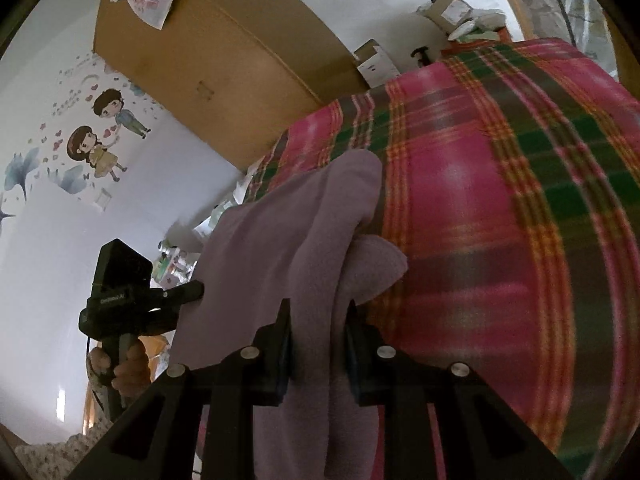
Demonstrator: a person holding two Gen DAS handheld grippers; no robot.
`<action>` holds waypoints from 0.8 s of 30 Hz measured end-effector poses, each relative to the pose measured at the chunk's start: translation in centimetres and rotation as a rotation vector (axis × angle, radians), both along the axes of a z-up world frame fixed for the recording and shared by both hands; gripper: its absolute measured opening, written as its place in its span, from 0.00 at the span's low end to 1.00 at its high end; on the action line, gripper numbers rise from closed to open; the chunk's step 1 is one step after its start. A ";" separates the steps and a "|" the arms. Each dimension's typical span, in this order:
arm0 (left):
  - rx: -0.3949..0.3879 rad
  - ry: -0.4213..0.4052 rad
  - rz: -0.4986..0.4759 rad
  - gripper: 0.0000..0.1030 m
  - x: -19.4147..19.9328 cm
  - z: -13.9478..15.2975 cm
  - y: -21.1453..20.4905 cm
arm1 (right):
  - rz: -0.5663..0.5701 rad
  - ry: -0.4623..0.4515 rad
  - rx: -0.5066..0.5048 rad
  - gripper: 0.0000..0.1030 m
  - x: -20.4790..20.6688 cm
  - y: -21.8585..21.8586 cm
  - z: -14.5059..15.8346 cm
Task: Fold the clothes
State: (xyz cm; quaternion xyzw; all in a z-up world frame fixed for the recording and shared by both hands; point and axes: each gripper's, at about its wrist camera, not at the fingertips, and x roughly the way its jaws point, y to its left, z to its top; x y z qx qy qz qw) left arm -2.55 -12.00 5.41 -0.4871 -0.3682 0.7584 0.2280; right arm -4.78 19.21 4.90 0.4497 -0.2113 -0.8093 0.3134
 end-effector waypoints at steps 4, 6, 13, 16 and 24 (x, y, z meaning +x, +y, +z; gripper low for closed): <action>-0.015 0.004 0.052 0.28 -1.7 0.0 -2.9 | 0.020 -0.006 0.003 0.22 -2.6 -2.7 -0.2; -0.030 -0.002 0.072 0.28 -2.7 -0.1 -3.5 | 0.029 -0.001 0.007 0.22 -3.6 -3.8 -0.3; -0.069 -0.009 0.144 0.28 -5.9 0.3 -6.4 | 0.038 -0.017 -0.015 0.22 -7.7 -7.6 -1.0; -0.093 -0.002 0.165 0.28 -7.5 0.5 -7.4 | 0.032 -0.024 -0.021 0.22 -9.0 -8.9 -1.4; -0.079 -0.014 0.206 0.28 -10.1 -1.7 -8.4 | 0.016 0.016 0.055 0.22 -11.2 -10.9 -3.0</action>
